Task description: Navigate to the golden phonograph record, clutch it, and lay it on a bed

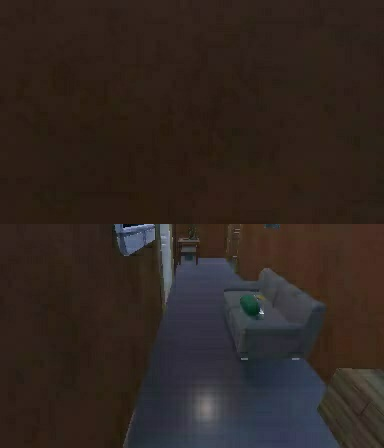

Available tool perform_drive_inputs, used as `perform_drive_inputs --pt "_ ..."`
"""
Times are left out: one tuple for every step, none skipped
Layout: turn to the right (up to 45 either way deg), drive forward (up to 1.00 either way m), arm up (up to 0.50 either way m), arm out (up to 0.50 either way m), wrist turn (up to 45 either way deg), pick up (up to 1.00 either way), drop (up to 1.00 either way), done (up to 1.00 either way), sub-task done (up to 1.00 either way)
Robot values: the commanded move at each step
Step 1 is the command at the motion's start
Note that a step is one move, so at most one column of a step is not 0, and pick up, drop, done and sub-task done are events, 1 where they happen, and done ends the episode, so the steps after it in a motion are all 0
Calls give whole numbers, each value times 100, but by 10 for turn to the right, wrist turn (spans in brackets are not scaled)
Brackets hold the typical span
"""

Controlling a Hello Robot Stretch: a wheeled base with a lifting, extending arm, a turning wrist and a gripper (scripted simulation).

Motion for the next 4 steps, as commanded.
perform_drive_inputs --pt "450 0 0 0 0 0 0 0 0" --pt "420 0 0 0 0 0 0 0 0" --pt "0 100 0 0 0 0 0 0 0" --pt "0 100 0 0 0 0 0 0 0"
